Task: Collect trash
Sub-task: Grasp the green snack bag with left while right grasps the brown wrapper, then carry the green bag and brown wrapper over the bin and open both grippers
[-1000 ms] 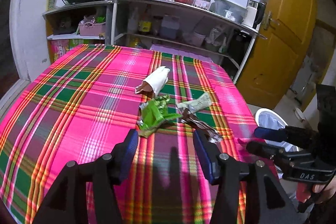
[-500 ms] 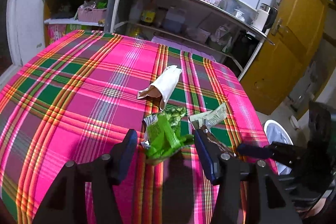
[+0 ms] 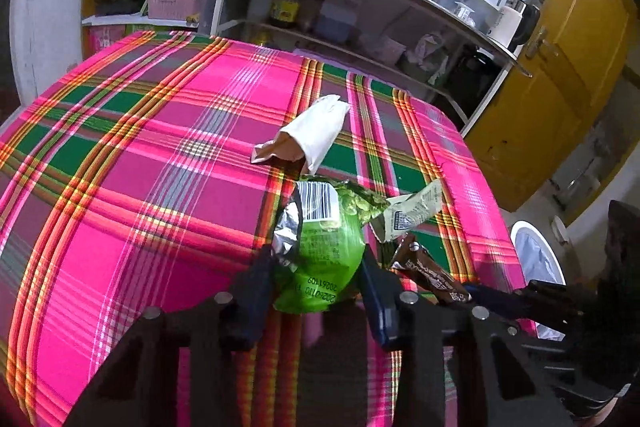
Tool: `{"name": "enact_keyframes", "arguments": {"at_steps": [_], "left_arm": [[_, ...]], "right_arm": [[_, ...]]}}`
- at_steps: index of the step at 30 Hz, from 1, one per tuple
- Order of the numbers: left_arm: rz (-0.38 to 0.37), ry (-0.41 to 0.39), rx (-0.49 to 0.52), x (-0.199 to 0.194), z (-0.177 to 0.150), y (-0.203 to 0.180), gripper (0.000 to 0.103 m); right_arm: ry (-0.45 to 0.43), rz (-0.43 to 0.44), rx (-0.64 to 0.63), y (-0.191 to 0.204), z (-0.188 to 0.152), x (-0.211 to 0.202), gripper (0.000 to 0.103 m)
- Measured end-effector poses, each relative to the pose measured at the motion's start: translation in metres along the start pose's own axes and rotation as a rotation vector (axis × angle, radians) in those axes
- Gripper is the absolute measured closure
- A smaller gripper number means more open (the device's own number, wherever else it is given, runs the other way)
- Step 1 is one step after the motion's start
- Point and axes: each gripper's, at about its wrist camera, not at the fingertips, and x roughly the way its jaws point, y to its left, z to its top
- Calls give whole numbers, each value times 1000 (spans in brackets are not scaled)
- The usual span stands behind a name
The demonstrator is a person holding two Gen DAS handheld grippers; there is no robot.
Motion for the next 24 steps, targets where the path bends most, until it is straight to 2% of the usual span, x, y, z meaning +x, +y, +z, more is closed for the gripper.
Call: {"name": "enact_keyframes", "arguments": {"at_steps": [11,24], "left_arm": [[-9,-56,40,-33,-20,-20,65],[-79,-116,163,-89,-56,-91,65]], "right_arm": [[-68,-11,72,-11,-24,-44,83],[-173,-74,162,-32,-68,-126,83]]}}
